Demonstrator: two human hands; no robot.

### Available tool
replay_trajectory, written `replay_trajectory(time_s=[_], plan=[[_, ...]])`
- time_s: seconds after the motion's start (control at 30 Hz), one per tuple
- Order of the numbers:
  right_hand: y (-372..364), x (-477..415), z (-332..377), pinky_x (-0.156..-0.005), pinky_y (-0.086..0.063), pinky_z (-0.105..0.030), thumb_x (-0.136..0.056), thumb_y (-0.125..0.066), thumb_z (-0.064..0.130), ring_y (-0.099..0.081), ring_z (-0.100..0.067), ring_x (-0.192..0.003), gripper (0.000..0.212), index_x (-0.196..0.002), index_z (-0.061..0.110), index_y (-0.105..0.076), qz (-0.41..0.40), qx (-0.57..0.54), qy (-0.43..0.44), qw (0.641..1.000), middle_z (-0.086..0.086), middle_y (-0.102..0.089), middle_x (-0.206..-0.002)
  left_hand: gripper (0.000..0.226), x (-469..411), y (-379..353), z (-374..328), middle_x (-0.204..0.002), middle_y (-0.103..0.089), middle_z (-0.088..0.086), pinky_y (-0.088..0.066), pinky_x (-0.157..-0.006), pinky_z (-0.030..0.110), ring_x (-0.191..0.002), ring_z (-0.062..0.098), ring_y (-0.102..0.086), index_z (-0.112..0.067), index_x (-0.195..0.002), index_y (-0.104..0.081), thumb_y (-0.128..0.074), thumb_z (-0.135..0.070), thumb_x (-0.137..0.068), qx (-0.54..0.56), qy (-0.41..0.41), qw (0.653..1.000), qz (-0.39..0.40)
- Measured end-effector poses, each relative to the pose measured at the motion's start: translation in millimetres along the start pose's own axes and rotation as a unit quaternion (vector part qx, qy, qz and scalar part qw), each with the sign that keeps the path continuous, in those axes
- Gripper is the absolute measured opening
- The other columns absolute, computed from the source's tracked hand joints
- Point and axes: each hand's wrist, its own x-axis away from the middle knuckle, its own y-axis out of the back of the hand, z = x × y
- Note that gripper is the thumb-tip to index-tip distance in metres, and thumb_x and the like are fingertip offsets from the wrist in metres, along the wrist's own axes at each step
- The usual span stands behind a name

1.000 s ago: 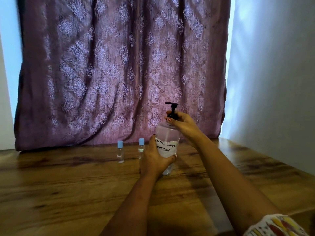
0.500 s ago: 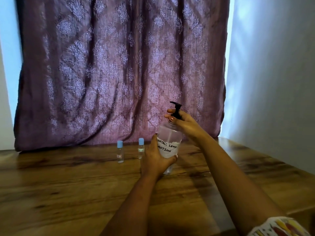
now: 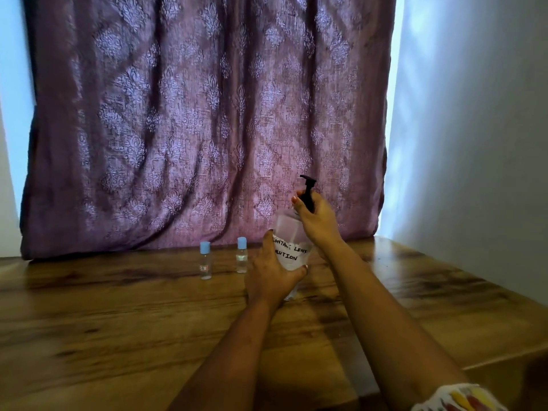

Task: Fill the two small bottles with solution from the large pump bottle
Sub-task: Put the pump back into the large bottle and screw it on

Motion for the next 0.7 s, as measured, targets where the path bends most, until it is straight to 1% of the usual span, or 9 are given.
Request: replay_trajectory(time_s=[0.03,0.1,0.13,0.2,0.3,0.4,0.5,0.6,0.7], plan=[[0.5,3.6,-3.3,-0.081,-0.050,-0.029,-0.088,-0.057,0.037,-0.059,-0.025,-0.105,0.048,-0.126,0.012,-0.046,0.021,-0.022,-0.016,0.999,-0.004,-0.060,-0.111,0.094,0.8,-1.1,0.6,-0.118,-0.069,0.007,-0.057,-0.080,0.040,-0.103,0.029,-0.068,-0.016,-0.144,-0.043,-0.089,-0.046,-0.068,-0.003,-0.001,1.000,-0.002],[2.7,15.3,-14.8,-0.093,-0.049,-0.046,-0.073,-0.064,0.053,-0.054,-0.027,-0.115,0.085,-0.141,0.023,-0.023,0.068,-0.066,-0.072,0.993,-0.005,-0.049,-0.132,0.096,3.3,-1.7,-1.3,-0.118,-0.070,0.008,-0.060,-0.081,0.046,-0.103,0.031,-0.068,-0.016,-0.144,-0.041,-0.087,-0.051,-0.068,-0.002,0.005,1.000,0.001],[4.3,21.4,-22.0,-0.096,-0.047,-0.050,-0.065,-0.070,0.054,-0.051,-0.028,-0.118,0.100,-0.144,0.030,-0.013,0.088,-0.065,-0.096,0.989,-0.006,-0.044,-0.138,0.097,3.2,-2.4,-2.9,-0.118,-0.070,0.009,-0.060,-0.082,0.047,-0.104,0.032,-0.068,-0.016,-0.145,-0.040,-0.087,-0.053,-0.068,0.002,0.013,1.000,0.006],[9.4,31.0,-34.7,-0.098,-0.046,-0.048,-0.062,-0.082,0.038,-0.050,-0.029,-0.119,0.115,-0.146,0.030,-0.004,0.104,-0.031,-0.111,0.988,-0.010,-0.043,-0.139,0.104,1.3,-4.2,-5.5,-0.125,-0.069,0.009,-0.060,-0.086,0.049,-0.110,0.032,-0.067,-0.016,-0.148,-0.037,-0.088,-0.055,-0.067,0.014,0.019,0.999,0.024],[18.4,32.8,-37.8,-0.092,-0.050,-0.039,-0.064,-0.084,0.023,-0.055,-0.029,-0.113,0.106,-0.144,0.022,-0.014,0.073,0.022,-0.099,0.992,-0.011,-0.051,-0.130,0.115,-2.5,-7.1,-0.3,-0.137,-0.063,0.006,-0.058,-0.095,0.050,-0.121,0.029,-0.063,-0.025,-0.153,-0.029,-0.090,-0.054,-0.060,0.052,0.028,0.994,0.087],[24.6,26.4,-29.4,-0.088,-0.052,-0.040,-0.064,-0.083,0.018,-0.057,-0.029,-0.106,0.083,-0.129,0.015,-0.032,0.035,0.044,-0.071,0.996,-0.011,-0.055,-0.121,0.116,0.0,5.1,2.5,-0.155,-0.049,0.007,-0.052,-0.106,0.056,-0.138,0.032,-0.052,-0.040,-0.156,-0.019,-0.087,-0.048,-0.062,0.057,0.040,0.991,0.116],[32.9,17.4,-24.8,-0.081,-0.049,-0.033,-0.066,-0.083,0.016,-0.057,-0.024,-0.099,0.062,-0.107,0.020,-0.037,-0.020,0.035,-0.058,0.997,-0.008,-0.056,-0.112,0.103,3.3,35.6,1.9,-0.167,-0.028,0.012,-0.033,-0.123,0.052,-0.152,0.036,-0.028,-0.021,-0.162,-0.016,-0.082,-0.025,-0.084,-0.041,0.024,0.994,0.094],[36.6,2.1,-27.2,-0.075,-0.046,-0.030,-0.065,-0.084,0.016,-0.055,-0.022,-0.093,0.069,-0.117,0.011,-0.040,-0.038,0.039,-0.057,0.997,-0.011,-0.057,-0.113,0.085,-9.7,67.4,15.6,-0.164,-0.031,0.017,-0.026,-0.123,0.043,-0.151,0.037,-0.028,-0.007,-0.158,-0.028,-0.076,-0.014,-0.088,-0.128,0.000,0.991,0.049],[29.7,-10.2,-40.0,-0.074,-0.042,-0.028,-0.065,-0.083,0.019,-0.054,-0.023,-0.094,0.072,-0.121,0.008,-0.039,-0.052,0.057,-0.064,0.995,-0.012,-0.057,-0.115,0.077,-27.2,82.9,26.3,-0.163,-0.032,0.017,-0.027,-0.121,0.044,-0.150,0.036,-0.028,-0.007,-0.155,-0.033,-0.072,-0.018,-0.090,-0.208,-0.006,0.978,0.032]])
